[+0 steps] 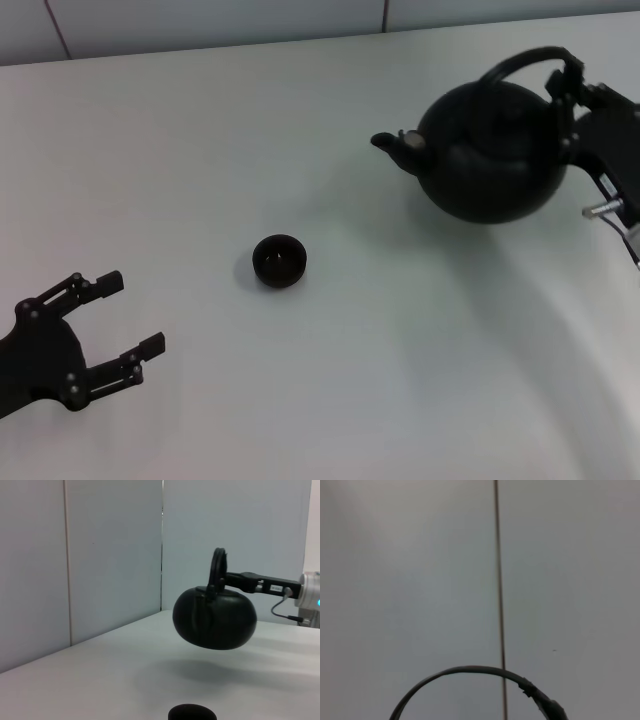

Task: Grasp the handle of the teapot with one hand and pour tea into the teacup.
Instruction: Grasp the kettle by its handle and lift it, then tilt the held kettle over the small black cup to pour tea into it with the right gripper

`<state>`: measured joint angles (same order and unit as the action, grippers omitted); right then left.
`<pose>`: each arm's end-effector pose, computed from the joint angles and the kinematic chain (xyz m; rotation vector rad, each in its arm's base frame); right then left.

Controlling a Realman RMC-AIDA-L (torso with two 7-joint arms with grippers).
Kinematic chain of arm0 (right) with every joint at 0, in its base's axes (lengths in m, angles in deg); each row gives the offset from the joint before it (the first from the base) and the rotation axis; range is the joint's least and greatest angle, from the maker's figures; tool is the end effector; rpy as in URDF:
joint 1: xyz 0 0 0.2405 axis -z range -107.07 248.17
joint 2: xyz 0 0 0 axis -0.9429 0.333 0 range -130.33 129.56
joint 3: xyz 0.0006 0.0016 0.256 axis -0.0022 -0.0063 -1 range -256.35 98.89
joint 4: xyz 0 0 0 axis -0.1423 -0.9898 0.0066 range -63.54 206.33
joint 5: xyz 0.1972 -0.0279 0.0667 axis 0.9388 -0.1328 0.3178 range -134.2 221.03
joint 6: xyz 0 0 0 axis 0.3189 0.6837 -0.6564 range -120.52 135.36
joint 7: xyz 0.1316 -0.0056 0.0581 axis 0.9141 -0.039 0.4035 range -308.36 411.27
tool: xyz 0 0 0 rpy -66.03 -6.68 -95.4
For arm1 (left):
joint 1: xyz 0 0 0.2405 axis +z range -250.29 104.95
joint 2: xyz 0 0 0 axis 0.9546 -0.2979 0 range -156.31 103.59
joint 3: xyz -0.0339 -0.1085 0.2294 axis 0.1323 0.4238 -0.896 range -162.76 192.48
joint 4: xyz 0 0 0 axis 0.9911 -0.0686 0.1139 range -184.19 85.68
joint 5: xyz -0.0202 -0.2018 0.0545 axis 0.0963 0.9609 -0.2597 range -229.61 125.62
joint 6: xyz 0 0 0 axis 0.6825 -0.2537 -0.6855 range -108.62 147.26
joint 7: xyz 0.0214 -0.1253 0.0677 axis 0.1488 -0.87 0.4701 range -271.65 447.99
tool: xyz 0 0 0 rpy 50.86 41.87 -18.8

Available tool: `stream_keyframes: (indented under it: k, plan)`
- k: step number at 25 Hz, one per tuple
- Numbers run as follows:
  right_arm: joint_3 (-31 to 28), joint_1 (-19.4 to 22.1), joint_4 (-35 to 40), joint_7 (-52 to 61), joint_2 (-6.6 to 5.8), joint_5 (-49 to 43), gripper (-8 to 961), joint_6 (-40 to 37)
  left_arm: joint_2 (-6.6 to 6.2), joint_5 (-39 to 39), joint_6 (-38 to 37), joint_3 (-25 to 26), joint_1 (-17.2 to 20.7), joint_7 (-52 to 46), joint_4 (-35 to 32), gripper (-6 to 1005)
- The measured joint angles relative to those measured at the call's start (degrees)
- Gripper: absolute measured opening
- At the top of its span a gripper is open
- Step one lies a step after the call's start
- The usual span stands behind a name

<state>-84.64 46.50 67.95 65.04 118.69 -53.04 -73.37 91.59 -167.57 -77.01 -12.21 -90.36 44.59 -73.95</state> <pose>0.3239 0.3017 -0.0098 -1.6743 0.4305 0.8197 -0.3310 0.2382 -0.0066 -2.5552 -0.3273 -0.7822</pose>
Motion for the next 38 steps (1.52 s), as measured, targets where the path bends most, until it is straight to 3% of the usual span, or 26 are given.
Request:
stream_keyframes:
  k: [10,13,18,24,38]
  plan:
    - [3.3,-3.6,3.3,4.0,-0.19,-0.6,65,2.5,0.28,0.0,0.0,0.0,-0.2,0.0,0.1,846]
    - [10.8,-7.5,10.3,12.7,-0.32,-1.4,65,5.1,0.35,0.2,0.0,0.0,-0.1,0.0,0.1,846]
    - [19.0,-11.7,15.6,20.6,-0.66,-1.5,65,7.4,0.36,1.0,-0.2,0.0,0.1,0.1,0.2,846]
    - [25.7,-14.9,16.3,22.4,-0.60,-1.5,64,8.7,0.34,1.4,0.0,0.0,0.0,0.5,1.3,846]
    - [30.9,-16.0,18.7,21.3,-0.37,-1.6,64,9.6,0.26,2.1,-0.1,0.1,-0.1,0.6,1.5,845]
